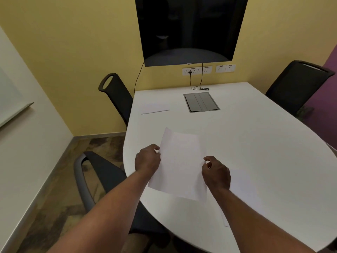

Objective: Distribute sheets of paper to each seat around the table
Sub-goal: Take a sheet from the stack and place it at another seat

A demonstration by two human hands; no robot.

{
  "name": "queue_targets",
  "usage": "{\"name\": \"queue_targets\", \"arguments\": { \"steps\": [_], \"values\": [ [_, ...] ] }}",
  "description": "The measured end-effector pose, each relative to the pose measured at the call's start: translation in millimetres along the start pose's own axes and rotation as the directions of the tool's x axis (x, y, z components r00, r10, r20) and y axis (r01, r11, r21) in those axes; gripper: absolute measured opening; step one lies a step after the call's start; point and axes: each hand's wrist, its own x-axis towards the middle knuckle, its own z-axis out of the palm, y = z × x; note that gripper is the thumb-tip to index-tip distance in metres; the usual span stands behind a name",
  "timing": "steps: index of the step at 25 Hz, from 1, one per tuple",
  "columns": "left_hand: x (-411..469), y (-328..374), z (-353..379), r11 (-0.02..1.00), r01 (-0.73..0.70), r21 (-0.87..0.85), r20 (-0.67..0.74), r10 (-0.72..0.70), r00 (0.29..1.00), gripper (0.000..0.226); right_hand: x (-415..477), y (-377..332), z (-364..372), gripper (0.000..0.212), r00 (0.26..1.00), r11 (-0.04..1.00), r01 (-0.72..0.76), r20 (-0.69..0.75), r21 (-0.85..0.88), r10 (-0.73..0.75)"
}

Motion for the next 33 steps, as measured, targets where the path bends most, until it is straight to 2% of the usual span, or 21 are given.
{"name": "queue_targets", "arguments": {
  "steps": [5,9,20,24,33],
  "values": [
    [23,-38,-30,0.998,-0.055,-0.013,0.018,0.055,0.998,0.026,-20,-49,18,0.027,0.998,1.0,-0.017,-0.06,-0.001,0.016],
    [47,-51,-33,0.995,-0.066,-0.071,0.047,0.069,0.997,0.025,-14,-58,39,0.027,0.994,0.997,-0.07,-0.086,-0.015,0.069],
    [170,-93,-21,0.993,-0.109,-0.054,0.151,0.116,0.982,0.024,37,-85,146,0.023,0.969,0.981,-0.194,-0.154,0.016,0.194],
    [196,-96,-5,0.991,-0.128,-0.048,0.224,0.135,0.965,0.024,37,-84,168,0.021,0.953,0.969,-0.246,-0.18,0.006,0.243],
    [238,-128,85,0.965,-0.261,0.003,0.399,0.238,0.885,0.025,37,-37,232,0.023,0.904,0.914,-0.384,-0.256,-0.132,0.343]
  ]
}}
